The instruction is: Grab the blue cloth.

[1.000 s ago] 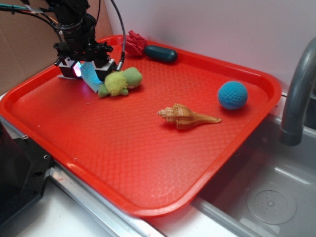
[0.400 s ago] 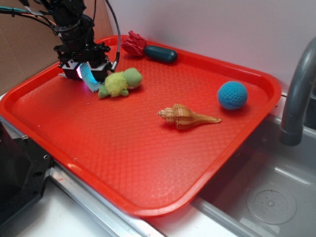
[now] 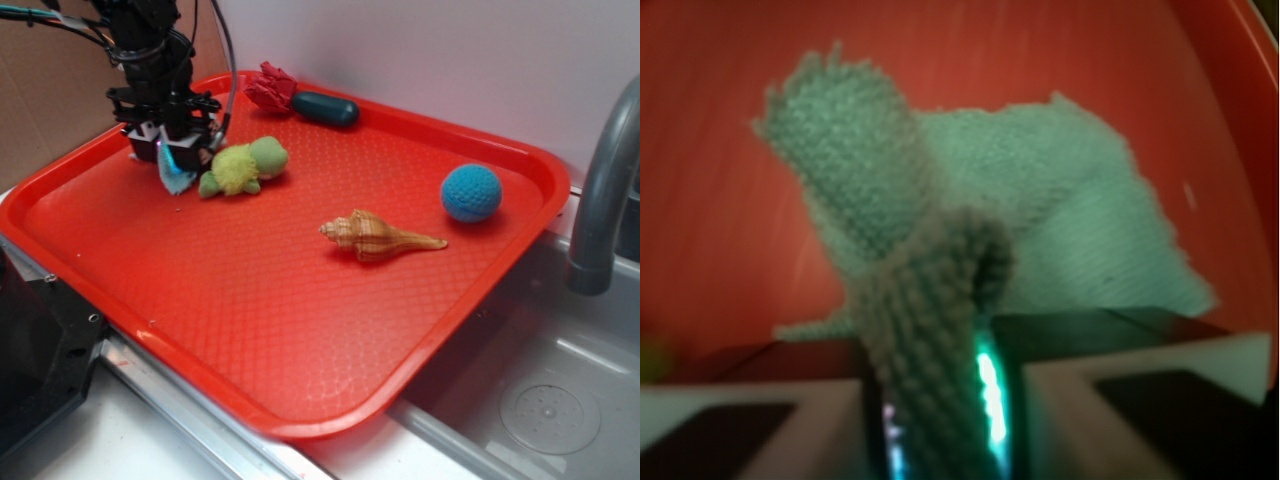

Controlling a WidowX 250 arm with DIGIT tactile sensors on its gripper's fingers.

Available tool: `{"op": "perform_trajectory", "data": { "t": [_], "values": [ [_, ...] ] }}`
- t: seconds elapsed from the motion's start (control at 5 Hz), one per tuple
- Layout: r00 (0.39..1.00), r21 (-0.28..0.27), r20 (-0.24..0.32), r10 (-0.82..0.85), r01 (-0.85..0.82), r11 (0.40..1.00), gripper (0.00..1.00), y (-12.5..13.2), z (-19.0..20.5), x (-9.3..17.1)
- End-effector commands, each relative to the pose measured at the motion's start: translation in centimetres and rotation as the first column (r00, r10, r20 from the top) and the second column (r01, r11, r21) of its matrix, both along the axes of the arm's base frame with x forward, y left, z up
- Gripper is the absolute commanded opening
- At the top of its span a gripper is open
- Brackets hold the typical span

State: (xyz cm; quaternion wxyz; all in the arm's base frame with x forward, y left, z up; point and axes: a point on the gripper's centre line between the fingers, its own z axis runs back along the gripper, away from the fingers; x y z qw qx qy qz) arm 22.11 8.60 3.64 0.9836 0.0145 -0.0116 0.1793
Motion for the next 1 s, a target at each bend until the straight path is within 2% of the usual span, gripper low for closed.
{"op": "perform_trajectory", "data": {
  "t": [0.0,0.2,0.4,0.6,0.8],
  "values": [
    [0.987,0.081,0.015,-0.158,0.156,0.984,0.00,-4.6,11.5,-2.1],
    [0.951,0.138,0.050,-0.304,0.295,0.945,0.00,-9.7,16.3,-5.9],
    [0.910,0.192,0.093,-0.405,0.383,0.904,0.00,-12.5,17.7,-7.6],
    [0.896,0.231,0.171,-0.409,0.367,0.901,0.00,-12.9,18.5,-9.1],
    [0.916,0.212,0.194,-0.350,0.309,0.927,0.00,-12.1,19.2,-9.2]
  ]
}}
